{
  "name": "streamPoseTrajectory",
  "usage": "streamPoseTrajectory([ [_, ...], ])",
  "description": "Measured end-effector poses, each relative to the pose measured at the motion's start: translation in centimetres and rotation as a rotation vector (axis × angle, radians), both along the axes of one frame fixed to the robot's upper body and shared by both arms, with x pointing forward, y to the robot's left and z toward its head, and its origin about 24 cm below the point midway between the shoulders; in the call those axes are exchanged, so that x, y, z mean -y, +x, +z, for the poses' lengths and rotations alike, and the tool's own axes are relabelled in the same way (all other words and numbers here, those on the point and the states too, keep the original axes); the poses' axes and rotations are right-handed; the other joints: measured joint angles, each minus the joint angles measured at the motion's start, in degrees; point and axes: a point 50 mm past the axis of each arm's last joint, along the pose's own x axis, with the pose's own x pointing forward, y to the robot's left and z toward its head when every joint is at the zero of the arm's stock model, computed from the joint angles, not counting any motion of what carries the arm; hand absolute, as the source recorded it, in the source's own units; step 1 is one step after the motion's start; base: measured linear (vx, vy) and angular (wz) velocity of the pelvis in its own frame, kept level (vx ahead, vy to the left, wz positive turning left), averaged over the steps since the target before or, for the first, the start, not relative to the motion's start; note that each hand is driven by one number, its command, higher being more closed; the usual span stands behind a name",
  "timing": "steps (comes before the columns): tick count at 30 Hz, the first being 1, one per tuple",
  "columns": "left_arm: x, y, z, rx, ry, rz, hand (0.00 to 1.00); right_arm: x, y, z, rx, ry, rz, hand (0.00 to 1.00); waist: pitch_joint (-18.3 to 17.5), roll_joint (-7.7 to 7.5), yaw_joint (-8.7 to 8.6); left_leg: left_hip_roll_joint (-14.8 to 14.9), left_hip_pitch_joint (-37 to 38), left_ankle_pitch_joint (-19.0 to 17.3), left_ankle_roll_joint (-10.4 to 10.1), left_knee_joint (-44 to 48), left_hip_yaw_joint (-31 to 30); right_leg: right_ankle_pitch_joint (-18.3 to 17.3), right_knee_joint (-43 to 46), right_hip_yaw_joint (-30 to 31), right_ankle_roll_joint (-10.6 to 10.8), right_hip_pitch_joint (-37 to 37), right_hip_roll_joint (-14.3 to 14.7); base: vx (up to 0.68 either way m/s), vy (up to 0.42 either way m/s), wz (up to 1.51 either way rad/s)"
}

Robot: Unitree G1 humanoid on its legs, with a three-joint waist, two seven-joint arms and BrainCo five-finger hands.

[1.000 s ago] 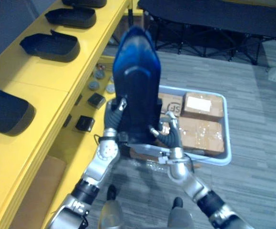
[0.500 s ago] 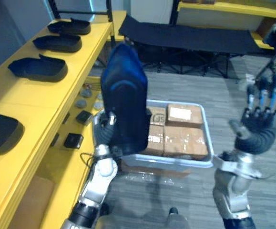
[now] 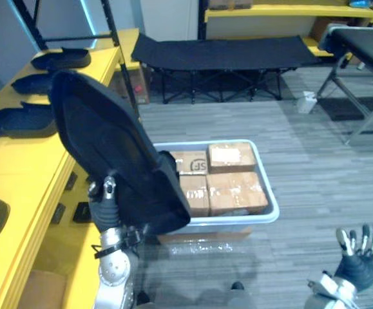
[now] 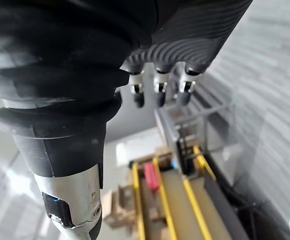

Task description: Walk over and take plastic housings, then place them on the shelf

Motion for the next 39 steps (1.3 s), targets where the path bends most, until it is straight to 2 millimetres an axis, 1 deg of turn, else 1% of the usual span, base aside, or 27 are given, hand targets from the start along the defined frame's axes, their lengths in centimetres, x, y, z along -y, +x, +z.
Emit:
streamPoseTrajectory([
  [6,-0.1,0.4,0.5,0.025,0.018,-0.016,1.00,0.3,0.8,0.1,0.003,-0.024,-0.008,0.00,0.4,-0.14,0.01,0.5,-1.3,-2.4,-0.4,4.4,0.4,-0.8,2.2,1.4,-0.3,-1.1,0.3,-0.02,0.006,-0.10],
  [10,-0.3,0.8,0.9,0.042,0.004,0.037,1.00,0.3,1.3,0.2,-0.016,-0.069,0.012,0.00,0.8,0.07,-0.01,0.5,-2.1,-3.2,-0.1,5.6,0.2,-1.0,2.4,1.3,-0.2,-1.2,0.3,0.00,0.000,0.00],
  [13,-0.9,0.6,1.0,0.041,0.031,0.125,1.00,0.6,2.3,1.1,0.032,-0.120,0.085,0.00,1.2,0.76,0.12,0.5,-2.2,-3.2,-0.2,5.7,-0.3,-1.4,2.5,0.7,-0.1,-0.9,0.1,0.01,0.001,0.10],
  [16,-2.4,0.3,1.4,0.027,0.106,0.265,1.00,0.0,4.2,2.5,0.110,-0.178,0.210,0.00,1.4,1.50,0.48,0.1,-2.4,-3.1,-0.4,5.7,-3.7,-3.0,3.4,-3.1,-0.1,1.3,-0.4,0.03,-0.022,0.56],
  [17,-3.2,-0.2,1.8,0.030,0.135,0.344,1.00,-0.8,5.4,3.5,0.167,-0.184,0.275,0.00,1.4,1.79,0.92,-0.3,-2.9,-3.0,-0.4,5.9,-5.5,-3.8,4.2,-4.9,0.0,1.9,-0.9,0.04,-0.017,0.73],
  [18,-4.1,-0.7,2.3,0.039,0.159,0.417,1.00,-2.0,6.7,4.2,0.211,-0.186,0.356,0.00,1.4,2.21,1.90,-0.9,-3.7,-2.9,-0.3,6.2,-7.4,-4.2,5.1,-6.6,0.2,2.1,-1.4,0.05,-0.005,0.76],
  [19,-4.6,-1.1,2.6,0.045,0.166,0.454,1.00,-2.8,7.4,4.5,0.229,-0.185,0.406,0.00,1.4,2.44,2.56,-1.1,-4.5,-2.9,-0.4,6.7,-8.2,-4.3,5.3,-7.4,0.4,2.2,-1.6,0.06,0.000,0.79],
  [21,-6.5,-3.0,3.4,0.050,0.199,0.606,1.00,-6.5,10.1,5.3,0.267,-0.157,0.597,0.00,1.6,3.01,5.77,-2.4,-6.6,-2.8,-0.3,7.6,-12.3,-4.9,5.3,-11.4,1.1,3.7,-2.4,0.06,-0.002,0.83],
  [22,-7.0,-3.5,3.4,0.043,0.200,0.642,1.00,-7.4,10.6,5.4,0.271,-0.146,0.640,0.00,1.6,3.06,6.67,-2.7,-6.8,-2.8,-0.2,7.6,-13.1,-5.0,5.0,-12.6,1.2,4.3,-2.7,0.06,-0.008,0.82],
  [24,-8.6,-5.6,3.0,-0.006,0.192,0.776,1.00,-10.8,12.4,5.2,0.253,-0.137,0.786,0.00,1.7,2.87,10.26,-4.2,-7.4,-2.7,-0.2,7.6,-16.5,-5.1,3.5,-16.6,1.3,7.4,-3.3,0.09,-0.001,0.77],
  [25,-8.8,-6.0,2.8,-0.021,0.192,0.799,1.00,-11.5,12.7,5.2,0.246,-0.142,0.817,0.00,1.7,2.80,11.25,-4.5,-7.5,-2.7,-0.2,7.6,-17.2,-5.1,3.0,-17.6,1.3,8.2,-3.4,0.11,0.002,0.77],
  [26,-9.2,-6.8,2.4,-0.050,0.187,0.832,1.00,-12.9,13.2,5.1,0.226,-0.165,0.875,0.00,1.6,2.45,12.82,-5.1,-8.0,-2.7,-0.2,7.7,-18.9,-5.1,2.1,-19.5,1.3,9.6,-3.5,0.08,-0.004,0.60],
  [27,-9.4,-7.1,2.3,-0.061,0.187,0.848,1.00,-13.5,13.4,5.2,0.225,-0.176,0.901,0.00,1.6,2.30,13.55,-5.4,-8.2,-2.7,-0.2,7.7,-19.7,-5.1,1.8,-20.6,1.3,10.2,-3.4,0.11,-0.018,0.70],
  [28,-9.6,-7.9,1.8,-0.092,0.178,0.870,1.00,-14.9,13.6,5.4,0.218,-0.182,0.946,0.00,1.8,1.68,15.29,-5.8,-8.5,-2.6,-0.2,7.6,-21.0,-5.1,1.1,-22.4,1.3,11.3,-3.3,0.10,-0.029,0.57],
  [30,-9.6,-8.3,1.5,-0.115,0.170,0.865,1.00,-15.6,13.6,5.3,0.209,-0.178,0.958,0.00,1.7,0.95,16.03,-6.3,-8.8,-2.6,-0.2,7.6,-22.5,-5.1,0.7,-24.0,1.3,12.4,-3.3,0.08,-0.031,0.50],
  [31,-9.5,-8.5,1.3,-0.122,0.158,0.845,1.00,-15.8,13.7,5.2,0.187,-0.163,0.953,0.00,1.6,0.19,16.14,-6.6,-9.2,-2.6,-0.2,7.6,-23.4,-5.1,0.6,-25.3,1.3,12.9,-3.3,0.04,-0.022,0.31],
  [34,-9.6,-8.6,1.4,-0.108,0.161,0.815,1.00,-15.2,13.6,4.2,0.132,-0.156,0.937,0.00,1.8,-0.89,16.29,-6.6,-9.4,-2.6,-0.2,7.7,-23.4,-5.1,0.7,-25.4,1.2,12.9,-3.2,0.01,-0.006,0.07],
  [37,-9.6,-8.4,1.5,-0.097,0.151,0.783,1.00,-14.4,13.3,3.4,0.075,-0.174,0.919,0.00,1.9,-1.03,15.81,-6.6,-9.4,-2.7,-0.2,7.9,-23.4,-5.4,0.9,-25.3,0.6,12.8,-3.2,0.00,0.000,0.00],
  [39,-9.7,-8.5,1.3,-0.096,0.115,0.768,1.00,-13.3,12.8,2.8,0.038,-0.193,0.889,0.00,1.9,-1.03,15.50,-6.5,-9.8,-2.7,-0.2,8.6,-23.3,-5.9,0.9,-25.3,0.1,12.9,-2.8,-0.03,-0.009,0.03],
])
